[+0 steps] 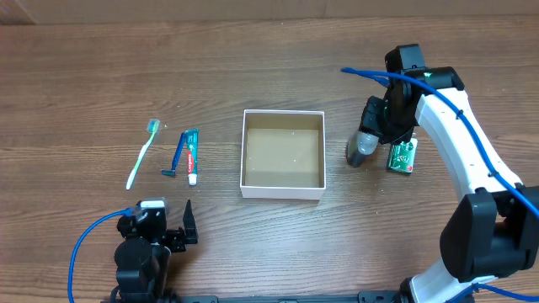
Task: Pack container
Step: 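Reach the right gripper to the soap pump bottle and grasp it, then carry the bottle into the box and release it upright, then move the right gripper to the green Dettol soap bar and grasp it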
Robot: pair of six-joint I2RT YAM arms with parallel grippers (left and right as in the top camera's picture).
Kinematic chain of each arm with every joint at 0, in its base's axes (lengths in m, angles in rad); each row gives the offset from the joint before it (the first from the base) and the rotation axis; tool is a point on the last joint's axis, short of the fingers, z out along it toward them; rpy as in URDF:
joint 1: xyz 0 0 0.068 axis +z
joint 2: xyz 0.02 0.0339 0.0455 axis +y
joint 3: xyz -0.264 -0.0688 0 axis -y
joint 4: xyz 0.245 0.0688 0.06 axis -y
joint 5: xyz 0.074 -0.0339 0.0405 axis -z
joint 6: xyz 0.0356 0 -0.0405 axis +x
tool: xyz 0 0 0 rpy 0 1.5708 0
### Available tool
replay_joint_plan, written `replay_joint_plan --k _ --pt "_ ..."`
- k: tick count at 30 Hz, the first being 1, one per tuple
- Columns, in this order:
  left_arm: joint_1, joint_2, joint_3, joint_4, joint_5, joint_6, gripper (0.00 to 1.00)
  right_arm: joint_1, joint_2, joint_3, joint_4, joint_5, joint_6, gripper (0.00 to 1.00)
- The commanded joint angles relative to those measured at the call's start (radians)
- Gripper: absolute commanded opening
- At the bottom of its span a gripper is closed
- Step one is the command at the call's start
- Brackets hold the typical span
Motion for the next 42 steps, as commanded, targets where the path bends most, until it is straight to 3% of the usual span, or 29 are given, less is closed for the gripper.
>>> replay_joint_plan --k 1,5,10,14,21,22,23,25,26,28,30,34,37,42 --pt "0.001 -0.008 -0.006 0.001 0.016 0.016 1.00 0.006 -0.138 0.013 -0.015 0.029 0.005 0.38" --pt "0.001 -0.008 -0.006 0.001 0.016 0.016 1.00 0.025 -0.308 0.094 -0.122 0.027 0.005 0.33" --pt "0.001 -0.008 -0.006 0.001 0.016 0.016 1.00 0.286 -0.418 0.125 -0.131 0.027 0.006 0.33" --pt "0.001 -0.008 -0.006 0.001 0.016 0.016 1.00 0.413 -0.319 0.121 -0.046 0.130 0.106 0.35" --pt "0.001 -0.008 -0.006 0.001 0.016 0.016 1.00 0.380 0.000 0.121 0.114 0.132 0.114 0.37" --pt "0.001 -0.008 -0.006 0.001 0.016 0.016 1.00 0.378 0.019 0.121 0.126 0.131 0.114 0.54" --pt "0.001 -0.008 -0.006 0.001 0.016 0.016 1.00 0.378 0.016 0.123 0.130 0.132 0.113 0.82" --pt "0.001 -0.008 -0.006 0.001 0.016 0.016 1.00 0.382 -0.023 0.130 0.118 0.132 0.113 0.89" --pt "0.001 -0.008 -0.006 0.001 0.016 0.016 1.00 0.383 -0.067 0.132 0.099 0.132 0.114 1.00" --pt "0.001 -0.008 -0.006 0.001 0.016 0.016 1.00 0.381 -0.184 0.132 0.034 0.132 0.118 1.00" --pt "0.001 -0.008 -0.006 0.001 0.016 0.016 1.00 0.338 -0.294 0.132 -0.034 0.132 0.133 1.00" --pt "0.001 -0.008 -0.006 0.001 0.016 0.016 1.00 0.036 -0.374 0.121 -0.135 0.143 0.126 1.00" --pt "0.001 -0.008 -0.006 0.001 0.016 0.016 1.00 -0.176 -0.309 0.013 -0.092 0.141 0.125 1.00" --pt "0.001 -0.008 -0.006 0.001 0.015 0.016 1.00 -0.253 -0.074 -0.187 0.153 0.106 -0.048 1.00"
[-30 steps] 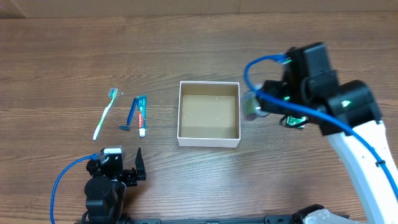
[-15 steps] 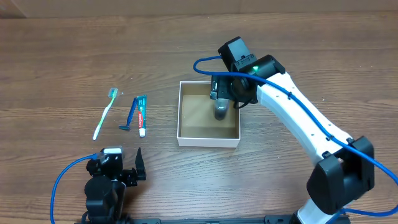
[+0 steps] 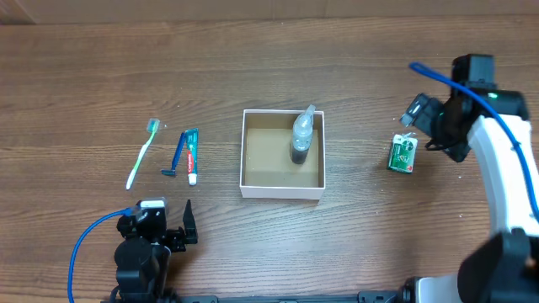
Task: Pack container
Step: 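Move the right gripper to the green Dettol soap bar and grasp it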
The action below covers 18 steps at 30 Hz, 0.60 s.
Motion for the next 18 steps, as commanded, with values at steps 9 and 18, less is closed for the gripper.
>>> replay_joint_plan --k 9,18 --pt "0.001 -0.008 -0.006 0.001 0.016 0.016 1.00 -0.012 0.340 -0.034 0.109 -0.016 -0.115 0.84" --pt "0.001 -0.008 -0.006 0.001 0.016 0.016 1.00 0.028 0.153 0.000 -0.010 -0.052 -0.115 0.33"
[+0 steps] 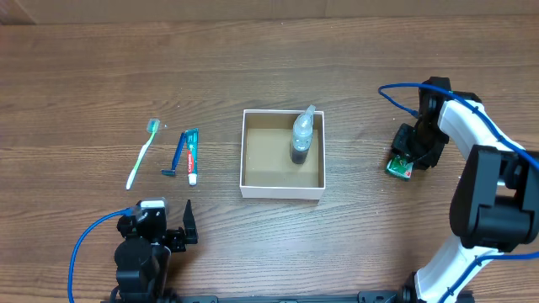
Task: Pack container
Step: 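Move the right gripper to the green Dettol soap bar and grasp it, then carry the soap bar into the box and drop it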
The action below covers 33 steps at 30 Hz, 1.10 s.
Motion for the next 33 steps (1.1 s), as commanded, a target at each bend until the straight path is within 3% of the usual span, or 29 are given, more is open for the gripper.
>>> replay_joint_plan --k 1,4,6,10,12,17,20,22,24,25,29,33 --pt "0.001 -0.008 -0.006 0.000 0.016 0.016 1.00 0.058 -0.249 0.031 -0.078 -0.032 -0.001 0.32" --pt "0.001 -0.008 -0.006 0.000 0.016 0.016 1.00 0.211 -0.507 0.031 -0.161 -0.035 -0.001 0.33" --pt "0.001 -0.008 -0.006 0.000 0.016 0.016 1.00 0.402 -0.641 0.031 -0.158 -0.045 -0.001 0.33" --pt "0.001 -0.008 -0.006 0.000 0.016 0.016 1.00 0.731 -0.627 0.026 -0.090 0.006 -0.159 0.37" --pt "0.001 -0.008 -0.006 0.000 0.016 0.016 1.00 0.791 -0.566 0.027 -0.064 0.011 -0.301 0.53" --pt "0.001 -0.008 -0.006 0.000 0.016 0.016 1.00 0.803 -0.365 0.027 0.027 0.045 -0.449 0.47" --pt "0.001 -0.008 -0.006 0.000 0.016 0.016 1.00 0.804 -0.299 0.027 0.068 0.045 -0.472 0.56" --pt "0.001 -0.008 -0.006 0.000 0.015 0.016 1.00 0.805 -0.306 0.038 0.042 0.002 -0.454 0.56" --pt "0.001 -0.008 -0.006 0.000 0.016 0.016 1.00 0.805 -0.344 0.077 -0.035 -0.018 -0.409 0.75" --pt "0.001 -0.008 -0.006 0.000 0.016 0.016 1.00 0.805 -0.376 0.098 -0.070 -0.010 -0.380 1.00" --pt "0.001 -0.008 -0.006 0.000 0.016 0.016 1.00 0.737 -0.570 0.127 -0.135 0.050 -0.072 1.00" --pt "0.001 -0.008 -0.006 0.000 0.016 0.016 1.00 0.449 -0.693 0.127 -0.143 0.057 0.169 1.00"
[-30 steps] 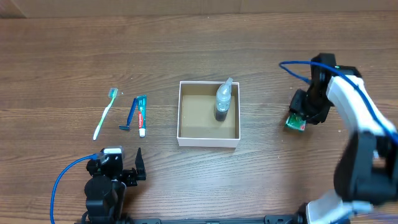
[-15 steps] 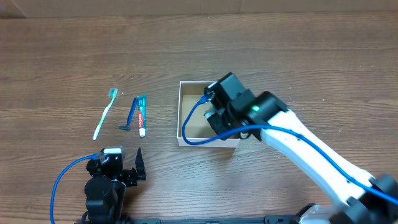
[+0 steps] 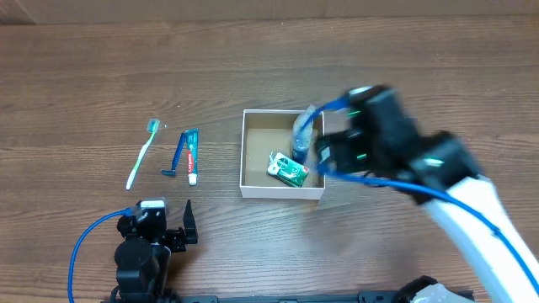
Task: Pack container
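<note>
The white open box [image 3: 247,151] stands mid-table. Inside it a clear bottle with a dark base [image 3: 301,133] lies along the right wall, and a green packet [image 3: 288,168] rests still on the floor at the front right. My right gripper [image 3: 323,156] hangs over the box's right edge, smeared by motion, with the packet lying free of it. A green toothbrush [image 3: 141,153], a blue razor [image 3: 178,155] and a small toothpaste tube [image 3: 192,156] lie left of the box. My left gripper [image 3: 158,225] sits at the front left, fingers spread and empty.
The blue cable of the right arm [image 3: 370,178] loops just right of the box. The left arm's blue cable [image 3: 84,244] curls at the front left edge. Bare wooden table [image 3: 404,101] lies right of the box.
The green packet was on the table at the far right with my right gripper down on it. Now it lies inside the box, and the right arm has come left to the box's right edge.
First my right gripper held the bottle just right of the box. Then the bottle lay in the box and the gripper was back at the far right by the green packet. It then came down on the packet, which now lies in the box.
</note>
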Robot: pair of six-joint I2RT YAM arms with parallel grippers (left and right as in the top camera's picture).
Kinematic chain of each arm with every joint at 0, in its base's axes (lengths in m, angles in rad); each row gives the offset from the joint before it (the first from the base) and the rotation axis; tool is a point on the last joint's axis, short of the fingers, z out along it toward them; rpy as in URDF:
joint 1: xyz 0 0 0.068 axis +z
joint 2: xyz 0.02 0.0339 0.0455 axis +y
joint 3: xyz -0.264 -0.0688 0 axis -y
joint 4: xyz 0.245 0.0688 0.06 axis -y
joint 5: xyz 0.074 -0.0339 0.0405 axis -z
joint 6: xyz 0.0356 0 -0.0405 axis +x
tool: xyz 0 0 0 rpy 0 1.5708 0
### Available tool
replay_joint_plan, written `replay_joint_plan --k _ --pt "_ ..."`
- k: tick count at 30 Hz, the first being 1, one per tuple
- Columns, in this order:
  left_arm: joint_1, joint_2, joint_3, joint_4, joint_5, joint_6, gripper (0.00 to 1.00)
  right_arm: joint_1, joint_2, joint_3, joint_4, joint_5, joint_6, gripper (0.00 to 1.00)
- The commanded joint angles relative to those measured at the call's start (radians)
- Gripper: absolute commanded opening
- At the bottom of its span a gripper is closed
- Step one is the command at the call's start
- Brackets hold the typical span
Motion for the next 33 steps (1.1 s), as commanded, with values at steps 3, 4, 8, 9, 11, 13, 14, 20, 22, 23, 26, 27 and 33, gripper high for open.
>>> replay_joint_plan --k 3,4,8,9,11,13,14,20,22,23,26,27,33 --pt "0.001 -0.008 -0.006 0.006 0.015 0.016 1.00 -0.423 0.006 0.016 -0.001 0.009 0.231 1.00" --pt "0.001 -0.008 -0.006 0.066 0.031 0.013 1.00 -0.472 0.018 0.016 -0.001 0.008 0.231 1.00" --pt "0.001 -0.008 0.000 0.165 0.205 -0.168 1.00 -0.569 0.063 0.016 -0.001 -0.024 0.230 1.00" --pt "0.001 -0.006 0.025 0.150 0.194 -0.185 1.00 -0.569 0.065 0.016 -0.001 -0.024 0.230 1.00" --pt "0.001 0.050 0.129 0.095 0.106 -0.188 1.00 -0.569 0.065 0.016 -0.001 -0.024 0.230 1.00" --pt "0.001 0.180 0.272 0.048 0.031 -0.187 1.00 -0.569 0.065 0.016 -0.001 -0.024 0.230 1.00" --pt "0.001 0.304 0.380 0.018 -0.019 -0.187 1.00 -0.569 0.065 0.016 -0.001 -0.024 0.230 1.00" --pt "0.051 1.012 0.874 -0.114 -0.071 -0.122 1.00 -0.569 0.065 0.016 -0.001 -0.024 0.230 1.00" --pt "0.093 1.231 1.041 -0.209 -0.064 -0.026 1.00 -0.569 0.065 0.016 -0.001 -0.024 0.230 1.00" --pt "0.106 1.299 1.081 -0.225 -0.064 0.010 1.00 -0.569 0.065 0.016 -0.001 -0.024 0.230 1.00" --pt "0.125 1.441 1.095 -0.190 -0.061 0.040 1.00 -0.569 0.065 0.016 -0.001 -0.024 0.230 1.00" --pt "0.132 1.489 1.095 -0.182 -0.064 0.075 1.00 -0.569 0.065 0.016 -0.001 -0.024 0.230 1.00" --pt "0.171 1.822 1.095 -0.126 -0.063 0.154 0.99 -0.569 0.065 0.016 -0.001 -0.024 0.230 1.00"
